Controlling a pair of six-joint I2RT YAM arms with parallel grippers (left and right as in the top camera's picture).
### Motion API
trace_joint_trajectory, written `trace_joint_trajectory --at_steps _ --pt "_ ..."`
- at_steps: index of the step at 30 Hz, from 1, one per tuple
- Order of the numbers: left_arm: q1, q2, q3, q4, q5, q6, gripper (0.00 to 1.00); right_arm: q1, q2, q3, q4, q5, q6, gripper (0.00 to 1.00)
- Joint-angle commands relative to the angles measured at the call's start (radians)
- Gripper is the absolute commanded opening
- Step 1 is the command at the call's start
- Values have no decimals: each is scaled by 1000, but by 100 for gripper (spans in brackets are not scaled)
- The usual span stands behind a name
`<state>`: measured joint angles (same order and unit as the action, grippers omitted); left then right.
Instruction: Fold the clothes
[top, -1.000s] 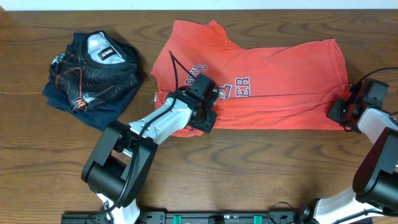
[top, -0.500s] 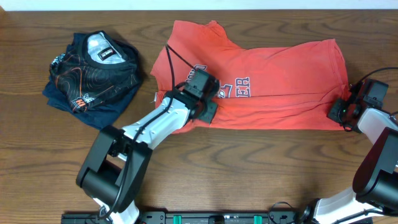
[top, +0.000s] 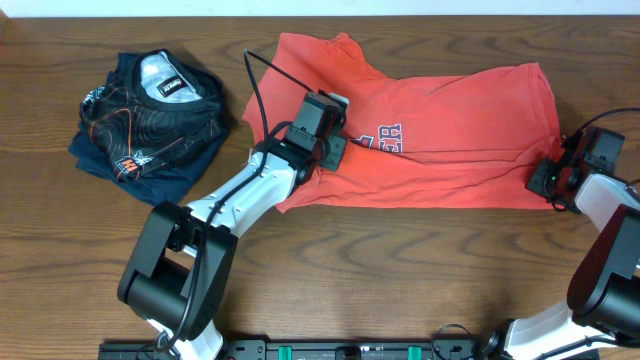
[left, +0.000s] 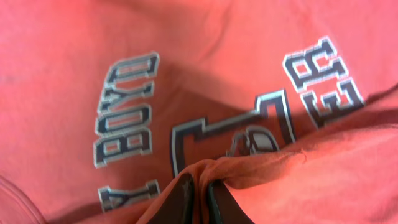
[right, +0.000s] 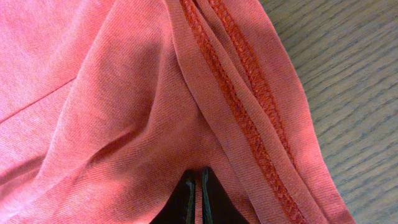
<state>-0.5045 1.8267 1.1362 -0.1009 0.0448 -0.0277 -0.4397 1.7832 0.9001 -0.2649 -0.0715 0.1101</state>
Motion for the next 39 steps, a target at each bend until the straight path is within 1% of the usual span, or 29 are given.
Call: trace_joint_trajectory --at_steps 1,3,4,5,7,8,11,15,17,24,26,29,33,37,39 --pt "15 -17 26 35 -16 18 10 9 69 -31 -16 0 1 6" --pt "17 -16 26 62 -16 36 11 9 69 -31 -16 0 1 6" --pt "17 -16 26 71 -16 36 13 9 69 -31 -16 0 1 6" --pt "17 -16 26 82 -16 35 22 9 69 -31 -16 0 1 6" --pt "17 -16 26 95 -16 35 23 9 69 -31 -16 0 1 6" --pt "17 -16 26 98 -16 35 26 9 69 -31 -16 0 1 6" --pt "17 -16 26 98 -16 35 40 9 69 -31 -16 0 1 6" --pt "17 -14 26 69 -16 35 40 9 69 -31 -16 0 1 6" --pt "17 -15 26 16 -16 35 40 8 69 -31 -16 0 1 6" --pt "18 -15 26 -318 -19 33 40 8 69 -31 -15 0 1 6" --pt "26 -15 26 -383 -57 -7 41 8 69 -31 -15 0 1 6" --pt "45 -15 26 -406 -100 -50 40 8 69 -31 -16 0 1 7" --pt "92 -15 26 -396 -103 -60 41 8 69 -31 -17 0 1 7" --pt "142 -15 26 -396 -102 -61 44 8 69 -31 -16 0 1 7" --pt "171 -15 26 -401 -102 -91 44 8 69 -31 -16 0 1 7"
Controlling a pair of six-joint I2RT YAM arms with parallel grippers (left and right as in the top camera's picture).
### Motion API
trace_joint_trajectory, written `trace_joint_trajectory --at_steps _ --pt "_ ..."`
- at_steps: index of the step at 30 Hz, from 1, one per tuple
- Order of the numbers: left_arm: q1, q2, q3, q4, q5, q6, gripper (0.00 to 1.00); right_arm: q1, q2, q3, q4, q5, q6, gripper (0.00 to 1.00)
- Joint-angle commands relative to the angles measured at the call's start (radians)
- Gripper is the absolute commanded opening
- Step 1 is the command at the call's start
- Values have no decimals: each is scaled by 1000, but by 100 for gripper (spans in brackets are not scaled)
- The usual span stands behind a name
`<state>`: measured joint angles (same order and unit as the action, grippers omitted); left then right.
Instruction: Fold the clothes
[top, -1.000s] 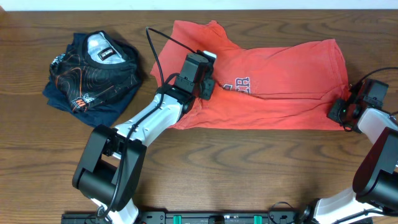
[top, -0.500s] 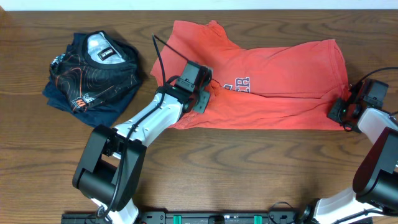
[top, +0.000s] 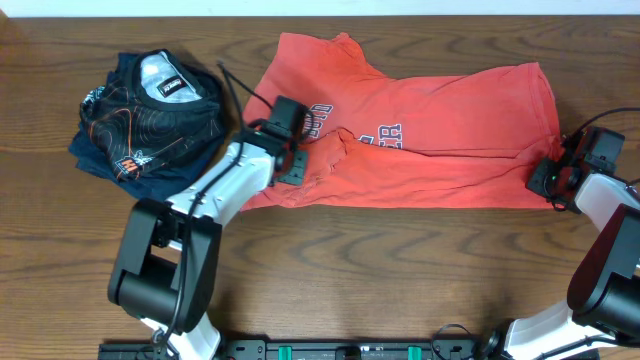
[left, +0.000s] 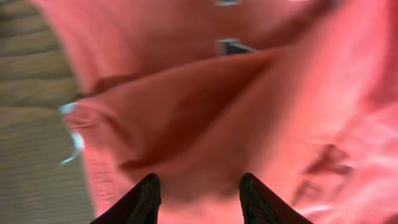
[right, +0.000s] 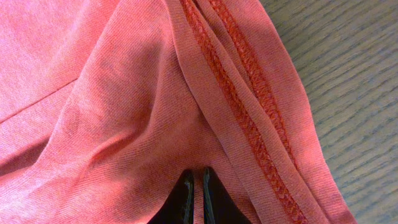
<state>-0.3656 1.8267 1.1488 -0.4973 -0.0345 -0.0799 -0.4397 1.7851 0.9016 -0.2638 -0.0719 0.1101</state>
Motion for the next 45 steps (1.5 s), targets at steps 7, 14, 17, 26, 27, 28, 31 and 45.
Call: trace_joint_trajectory --at_steps 7,14,17,26,27,28,31,45 --pt "81 -14 10 -19 167 -81 46 8 67 -32 -15 1 1 7" --pt "81 -14 -40 -2 183 -166 45 7 67 -32 -16 1 0 7" --pt "80 -14 -46 -3 181 -166 38 7 67 -32 -16 1 1 7" --pt "80 -14 -47 5 180 -166 13 7 67 -32 -20 0 1 7" --pt "80 -14 -47 10 180 -165 8 7 67 -32 -20 0 1 7" --pt "80 -14 -47 19 180 -165 6 7 67 -32 -20 0 1 7" --pt "84 -14 -46 71 172 -157 6 7 67 -32 -19 0 1 7" --pt "128 -16 -42 137 139 -150 17 7 67 -32 -16 1 1 9"
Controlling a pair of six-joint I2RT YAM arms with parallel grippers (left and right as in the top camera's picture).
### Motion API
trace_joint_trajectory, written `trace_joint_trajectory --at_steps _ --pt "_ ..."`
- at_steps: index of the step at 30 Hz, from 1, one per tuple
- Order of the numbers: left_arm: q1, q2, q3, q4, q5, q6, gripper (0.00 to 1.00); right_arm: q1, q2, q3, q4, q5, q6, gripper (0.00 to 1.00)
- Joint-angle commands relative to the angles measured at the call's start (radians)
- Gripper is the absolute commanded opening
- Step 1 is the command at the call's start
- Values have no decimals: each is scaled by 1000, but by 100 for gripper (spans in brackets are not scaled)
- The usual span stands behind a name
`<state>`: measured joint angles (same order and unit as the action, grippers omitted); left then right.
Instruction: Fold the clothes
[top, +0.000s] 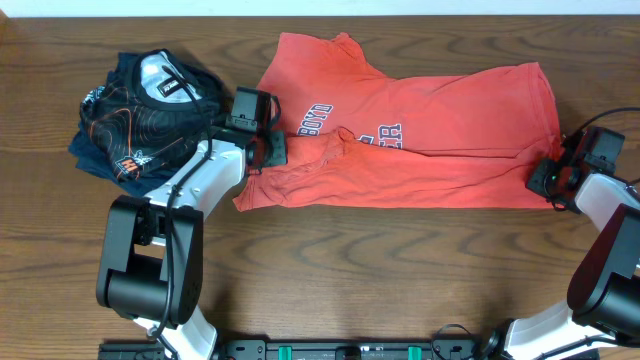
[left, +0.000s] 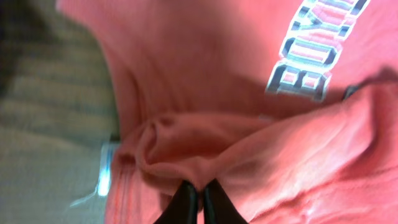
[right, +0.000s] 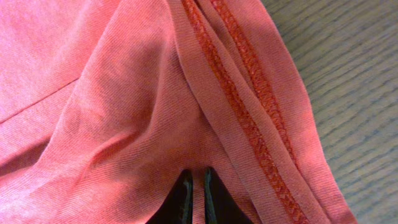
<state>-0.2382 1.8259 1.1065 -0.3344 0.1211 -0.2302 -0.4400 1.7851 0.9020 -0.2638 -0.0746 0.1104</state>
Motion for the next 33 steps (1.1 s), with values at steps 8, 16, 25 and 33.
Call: trace_joint_trajectory --at_steps 8,16,25,33 --pt "2 -18 1 -154 -17 0 45 4 53 -13 -32 3 -1 22" --pt "5 -26 1 -272 -28 0 47 -30 -66 157 -264 29 -1 42" --pt "6 -24 -10 -301 -28 0 56 -53 -57 106 -328 170 31 43" --pt "6 -14 -16 -282 -28 0 57 -59 -38 64 -294 214 31 43"
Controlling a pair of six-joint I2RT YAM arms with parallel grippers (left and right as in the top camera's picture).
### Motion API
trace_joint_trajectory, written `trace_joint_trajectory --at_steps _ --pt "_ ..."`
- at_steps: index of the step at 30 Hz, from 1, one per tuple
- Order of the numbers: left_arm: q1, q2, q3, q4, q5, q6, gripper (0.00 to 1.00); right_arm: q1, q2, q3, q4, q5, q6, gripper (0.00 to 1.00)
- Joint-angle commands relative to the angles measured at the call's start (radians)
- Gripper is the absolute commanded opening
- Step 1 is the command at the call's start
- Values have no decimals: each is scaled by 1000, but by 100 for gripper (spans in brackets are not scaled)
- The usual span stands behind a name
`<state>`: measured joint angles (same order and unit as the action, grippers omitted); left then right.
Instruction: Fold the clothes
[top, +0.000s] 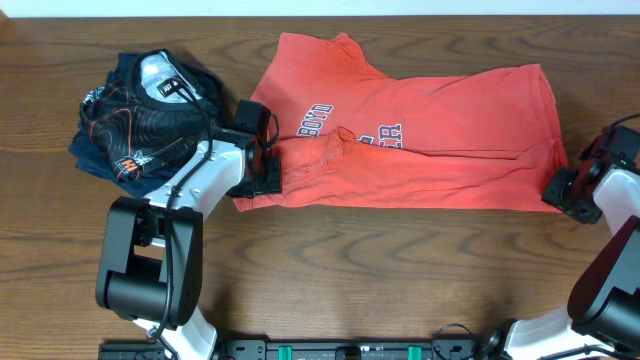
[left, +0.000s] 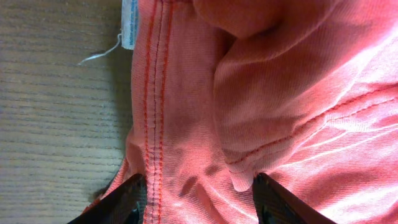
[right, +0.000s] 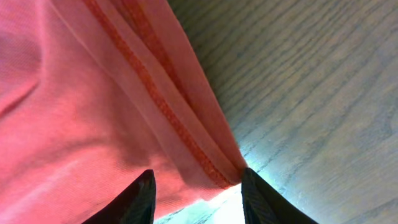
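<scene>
The red T-shirt (top: 440, 135) with grey lettering lies spread crosswise on the wooden table (top: 400, 270). My left gripper (top: 267, 183) sits low at the shirt's near left corner. In the left wrist view that left gripper (left: 199, 205) is open, its fingers (left: 121, 202) straddling the stitched hem (left: 154, 118) and a bunched fold. At the near right corner, my right gripper (top: 558, 190) stands open. In the right wrist view the right gripper (right: 199, 199) has the shirt's hemmed corner (right: 205, 158) lying loose between its fingers.
A crumpled navy shirt (top: 150, 115) with orange print lies at the far left, close to my left arm. A white tag with a loose thread (left: 127, 22) pokes out at the red shirt's edge.
Both grippers were shut on the red shirt and are now open. The left one now sits nearer the front at the near left corner. The right one stands a little farther right.
First my left gripper was shut on a fold by the lettering at mid-shirt, the left part doubled over. Then it was open farther left, the shirt spread wider. Later it was shut on a fold at the left edge. The right held the hem corner until now.
</scene>
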<state>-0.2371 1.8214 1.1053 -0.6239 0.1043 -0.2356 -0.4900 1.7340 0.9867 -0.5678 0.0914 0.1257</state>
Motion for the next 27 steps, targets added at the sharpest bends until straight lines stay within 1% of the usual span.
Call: trace_joint_trajectory --at_steps 1,4,9,12,15,17,21,23,27 --pt "5 -9 -23 19 -11 5 55 -10 14 -27 18 61 16 43" --pt "5 -9 -63 64 -11 5 54 -13 14 -36 31 78 16 40" --pt "5 -9 -117 90 -11 5 53 -30 15 -36 37 77 17 37" --pt "5 -9 -135 102 -11 5 41 -37 19 -36 43 77 29 28" --pt "5 -9 -140 101 -11 5 37 -41 21 -37 45 77 31 18" --pt "5 -9 -140 102 -11 5 32 -41 21 -38 45 76 31 14" --pt "5 -9 -140 98 -11 5 15 -41 21 -45 43 73 31 8" --pt "5 -9 -140 78 -11 5 10 -42 21 -46 17 79 31 1" --pt "5 -9 -140 1 -19 5 7 -47 21 -47 -58 188 104 1"
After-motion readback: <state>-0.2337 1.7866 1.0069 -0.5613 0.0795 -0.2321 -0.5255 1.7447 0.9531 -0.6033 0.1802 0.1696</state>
